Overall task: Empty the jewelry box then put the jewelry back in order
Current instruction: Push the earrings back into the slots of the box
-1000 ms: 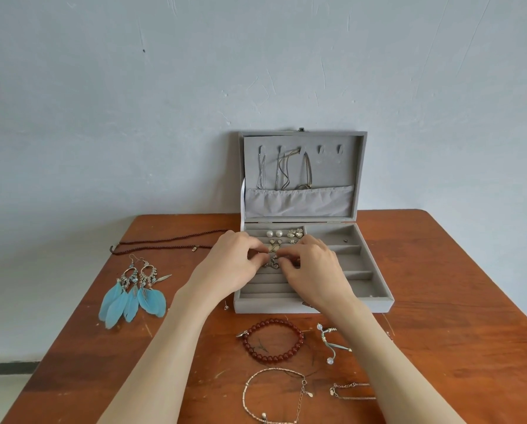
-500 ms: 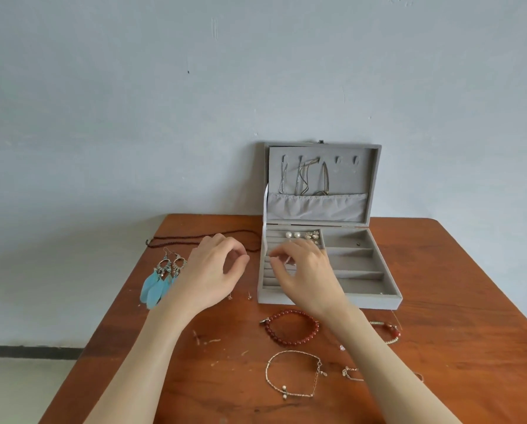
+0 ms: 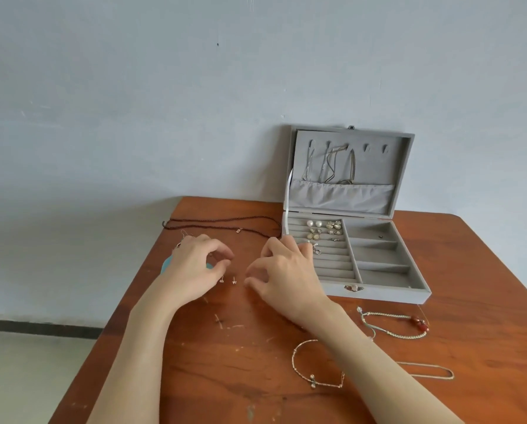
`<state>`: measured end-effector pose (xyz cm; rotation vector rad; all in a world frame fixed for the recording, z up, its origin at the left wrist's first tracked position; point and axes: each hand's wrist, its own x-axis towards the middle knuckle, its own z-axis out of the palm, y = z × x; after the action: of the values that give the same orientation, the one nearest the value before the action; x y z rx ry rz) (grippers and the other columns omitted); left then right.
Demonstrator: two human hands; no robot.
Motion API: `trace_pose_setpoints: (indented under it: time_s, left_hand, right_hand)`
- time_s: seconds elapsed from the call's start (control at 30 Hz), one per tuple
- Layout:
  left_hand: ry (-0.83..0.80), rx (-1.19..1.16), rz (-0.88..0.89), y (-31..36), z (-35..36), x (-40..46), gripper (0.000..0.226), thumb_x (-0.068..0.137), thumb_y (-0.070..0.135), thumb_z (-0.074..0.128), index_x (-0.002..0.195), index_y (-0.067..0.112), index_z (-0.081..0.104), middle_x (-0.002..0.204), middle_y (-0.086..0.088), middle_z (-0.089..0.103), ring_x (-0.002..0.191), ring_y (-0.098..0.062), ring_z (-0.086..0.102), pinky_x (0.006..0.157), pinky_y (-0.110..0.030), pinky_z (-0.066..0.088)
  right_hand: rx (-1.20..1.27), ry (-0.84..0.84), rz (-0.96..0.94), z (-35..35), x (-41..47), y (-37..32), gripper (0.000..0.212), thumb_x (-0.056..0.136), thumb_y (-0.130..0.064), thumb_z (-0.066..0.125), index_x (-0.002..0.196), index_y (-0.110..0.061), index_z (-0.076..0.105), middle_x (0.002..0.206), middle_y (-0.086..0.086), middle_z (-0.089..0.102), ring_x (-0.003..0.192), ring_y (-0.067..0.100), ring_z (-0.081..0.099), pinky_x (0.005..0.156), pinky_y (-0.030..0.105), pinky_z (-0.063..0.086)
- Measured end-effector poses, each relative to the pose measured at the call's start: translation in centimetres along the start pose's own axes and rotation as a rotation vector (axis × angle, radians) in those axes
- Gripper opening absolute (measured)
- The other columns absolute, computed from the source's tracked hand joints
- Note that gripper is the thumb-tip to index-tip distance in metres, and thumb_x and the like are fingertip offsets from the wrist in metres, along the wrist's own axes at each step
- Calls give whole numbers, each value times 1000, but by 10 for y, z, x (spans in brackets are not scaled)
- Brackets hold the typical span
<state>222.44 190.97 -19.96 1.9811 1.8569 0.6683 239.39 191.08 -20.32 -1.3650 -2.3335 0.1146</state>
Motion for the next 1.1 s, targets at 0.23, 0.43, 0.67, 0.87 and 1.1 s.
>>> trace_pose_setpoints:
  time_s: [0.23,0.43,0.67,0.87,1.1]
  left_hand:
    - [-97,-46,-77,-8,-9,-6,13,86,25,62,82,37,60,87,16,59,87,-4,50,64,-14,35]
    - [-141,-46,-95,-6,-10,-7,11,77,30,72,78,35,63,84,16,59,84,-3,52,64,-18,37]
    - [-84,-3,-81,-2,-5,-5,13,76,27,73,70,33,64,83,16,54,84,-7,49,67,-22,35]
    - [-117,61,-24,-3,-2,-4,15,84,27,65,71,32,60,86,15,49,98,-9,41,82,-26,31]
    - [8,-25,27,20,0,-7,17,88,27,58,73,36,56,86,16,54,83,-1,48,67,-12,32]
  right_hand:
    - [-10,6,-23,12,7,-14,21,84,-41,59,97,-32,72,96,-5,53,101,19,39,79,32,13]
    - [-13,7,-32,17,7,-18,22,87,-36,54,98,-30,72,99,-4,56,102,19,40,86,33,16]
    - [-63,25,-82,21,5,-13,27,92,-32,47,100,-19,69,104,-1,57,105,20,41,88,33,18]
    - [-6,73,-65,18,5,-11,25,91,-31,49,98,-18,69,101,0,58,101,21,44,84,32,20]
    - [185,149,91,-14,-2,23,14,87,-28,60,85,-21,72,86,-7,53,95,14,45,80,29,20]
